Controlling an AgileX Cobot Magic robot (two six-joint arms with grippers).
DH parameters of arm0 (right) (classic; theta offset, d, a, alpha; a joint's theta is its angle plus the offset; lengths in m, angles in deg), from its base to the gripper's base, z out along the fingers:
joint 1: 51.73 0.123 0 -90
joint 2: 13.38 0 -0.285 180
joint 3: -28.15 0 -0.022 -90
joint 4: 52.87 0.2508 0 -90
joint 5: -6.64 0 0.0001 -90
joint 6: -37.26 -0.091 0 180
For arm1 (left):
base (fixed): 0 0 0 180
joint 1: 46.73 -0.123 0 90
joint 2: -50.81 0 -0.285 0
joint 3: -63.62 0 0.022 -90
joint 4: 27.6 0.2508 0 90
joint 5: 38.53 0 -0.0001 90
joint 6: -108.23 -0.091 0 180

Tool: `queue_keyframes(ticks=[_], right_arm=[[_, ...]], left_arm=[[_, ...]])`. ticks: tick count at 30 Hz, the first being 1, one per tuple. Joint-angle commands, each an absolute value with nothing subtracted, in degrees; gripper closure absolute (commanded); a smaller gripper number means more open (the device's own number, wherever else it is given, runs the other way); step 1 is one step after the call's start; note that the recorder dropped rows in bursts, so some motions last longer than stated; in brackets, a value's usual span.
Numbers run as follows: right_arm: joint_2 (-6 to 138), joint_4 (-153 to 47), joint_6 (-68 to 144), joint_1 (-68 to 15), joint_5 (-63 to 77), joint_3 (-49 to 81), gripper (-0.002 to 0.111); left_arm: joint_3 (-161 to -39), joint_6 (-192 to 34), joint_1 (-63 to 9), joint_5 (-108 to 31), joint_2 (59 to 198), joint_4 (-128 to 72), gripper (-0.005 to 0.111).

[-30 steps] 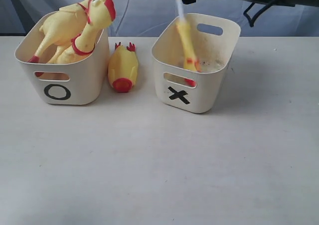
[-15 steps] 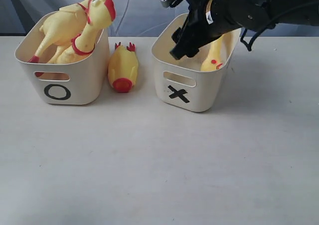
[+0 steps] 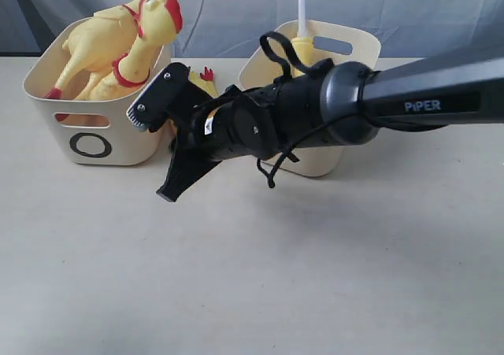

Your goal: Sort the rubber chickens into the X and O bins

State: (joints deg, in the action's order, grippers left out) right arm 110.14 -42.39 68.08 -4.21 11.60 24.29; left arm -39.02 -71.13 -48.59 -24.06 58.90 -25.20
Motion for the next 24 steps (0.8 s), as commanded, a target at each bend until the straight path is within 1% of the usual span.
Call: queue_keyframes(ticks=[1, 4, 5, 6, 8, 9, 12, 13, 14, 15, 16, 19, 24], right_arm=[[112.7, -41.9, 68.5, -4.4, 8.1, 24.6, 0.082], [114.3, -41.6, 68.0, -4.4, 8.6, 26.9, 0.066], [114.8, -41.1, 67.2, -4.4, 8.2, 28.1, 0.062], [115.3, -40.1, 67.1, -4.7, 8.2, 29.3, 0.061], [116.5, -36.1, 67.0, -5.4, 9.1, 32.7, 0.063], [117.9, -32.4, 67.0, -6.6, 12.4, 36.4, 0.065], [120.4, -30.5, 67.0, -8.7, 19.4, 44.0, 0.064], [121.0, -30.5, 67.0, -9.1, 21.1, 46.4, 0.062], [121.5, -30.7, 67.0, -9.1, 21.2, 47.0, 0.060], [122.1, -30.9, 67.0, -9.1, 21.2, 47.9, 0.056], [123.1, -32.1, 67.0, -9.1, 21.2, 48.1, 0.055], [125.2, -34.8, 66.2, -10.0, 22.7, 48.1, 0.055], [126.2, -38.7, 59.2, -12.8, 23.9, 48.2, 0.055]], left_arm=[[-39.2, -70.8, -48.4, -24.9, 58.6, -25.2, 0.107], [-39.2, -70.8, -48.4, -24.9, 58.6, -25.2, 0.107], [-39.2, -70.8, -48.4, -24.9, 58.6, -25.2, 0.107], [-39.2, -70.8, -48.4, -24.9, 58.6, -25.2, 0.107], [-39.2, -70.8, -48.4, -24.9, 58.6, -25.2, 0.107], [-39.2, -70.8, -48.4, -24.9, 58.6, -25.2, 0.107], [-39.2, -70.8, -48.4, -24.9, 58.6, -25.2, 0.107], [-39.2, -70.8, -48.4, -24.9, 58.6, -25.2, 0.107], [-39.2, -70.8, -48.4, -24.9, 58.6, -25.2, 0.107], [-39.2, -70.8, -48.4, -24.9, 58.6, -25.2, 0.107], [-39.2, -70.8, -48.4, -24.9, 58.6, -25.2, 0.107], [-39.2, -70.8, -48.4, -24.9, 58.6, -25.2, 0.107], [-39.2, -70.8, -48.4, -24.9, 58.6, -25.2, 0.107]])
